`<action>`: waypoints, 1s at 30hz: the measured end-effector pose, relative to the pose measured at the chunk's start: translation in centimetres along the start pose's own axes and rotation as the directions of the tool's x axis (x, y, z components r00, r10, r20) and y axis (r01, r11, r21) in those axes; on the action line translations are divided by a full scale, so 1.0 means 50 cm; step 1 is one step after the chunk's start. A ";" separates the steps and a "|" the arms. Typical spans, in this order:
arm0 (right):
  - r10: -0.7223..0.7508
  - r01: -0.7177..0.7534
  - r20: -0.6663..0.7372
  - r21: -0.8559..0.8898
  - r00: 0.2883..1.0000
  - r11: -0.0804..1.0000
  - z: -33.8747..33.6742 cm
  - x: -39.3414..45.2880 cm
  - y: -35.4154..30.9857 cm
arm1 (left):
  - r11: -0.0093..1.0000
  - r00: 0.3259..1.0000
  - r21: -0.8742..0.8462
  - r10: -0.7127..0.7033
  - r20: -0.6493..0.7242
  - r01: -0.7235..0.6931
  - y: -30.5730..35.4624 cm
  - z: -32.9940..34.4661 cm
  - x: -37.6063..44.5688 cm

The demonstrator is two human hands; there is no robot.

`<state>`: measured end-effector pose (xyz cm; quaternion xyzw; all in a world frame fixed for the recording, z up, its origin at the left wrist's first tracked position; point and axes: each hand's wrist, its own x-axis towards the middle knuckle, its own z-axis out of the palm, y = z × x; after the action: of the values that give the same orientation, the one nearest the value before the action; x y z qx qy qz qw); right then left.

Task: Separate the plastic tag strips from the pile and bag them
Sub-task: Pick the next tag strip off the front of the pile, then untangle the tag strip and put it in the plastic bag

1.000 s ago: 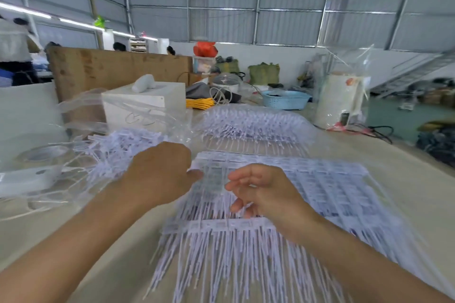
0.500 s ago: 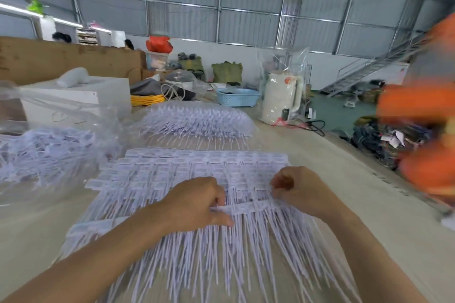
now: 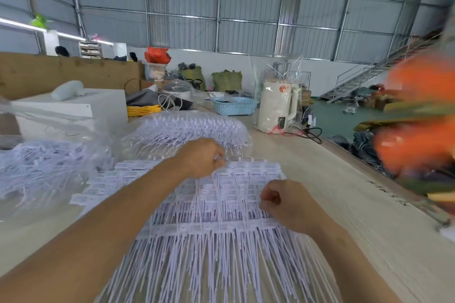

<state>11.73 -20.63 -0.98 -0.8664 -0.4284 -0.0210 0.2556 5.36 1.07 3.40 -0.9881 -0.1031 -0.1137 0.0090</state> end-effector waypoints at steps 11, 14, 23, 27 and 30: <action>-0.007 0.009 -0.050 0.048 0.999 0.999 -0.001 0.012 0.012 | 0.996 1.000 -0.084 0.008 -0.006 -0.008 -0.031 0.067 0.033; 0.003 0.003 -0.100 0.063 0.995 0.998 -0.004 0.010 0.010 | 0.996 0.999 0.087 0.015 -0.037 -0.012 -0.009 0.069 0.023; 0.332 -0.107 -0.508 0.421 0.795 0.901 -0.041 0.012 0.010 | 0.992 0.979 0.041 0.124 -0.163 -0.119 0.033 -0.081 -0.039; 0.384 -0.035 -0.362 0.688 0.849 0.725 -0.067 -0.005 0.002 | 0.978 0.940 0.038 0.208 -0.270 -0.205 0.048 -0.162 -0.098; 0.257 -0.077 0.000 0.954 0.966 0.290 -0.075 -0.013 -0.012 | 0.973 0.944 0.075 0.228 -0.236 -0.217 0.053 -0.180 -0.138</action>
<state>11.55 -22.56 2.37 -0.5858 -0.2446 0.1946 0.7477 -2.66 -3.30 10.61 -0.9715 0.0084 -0.2297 0.0578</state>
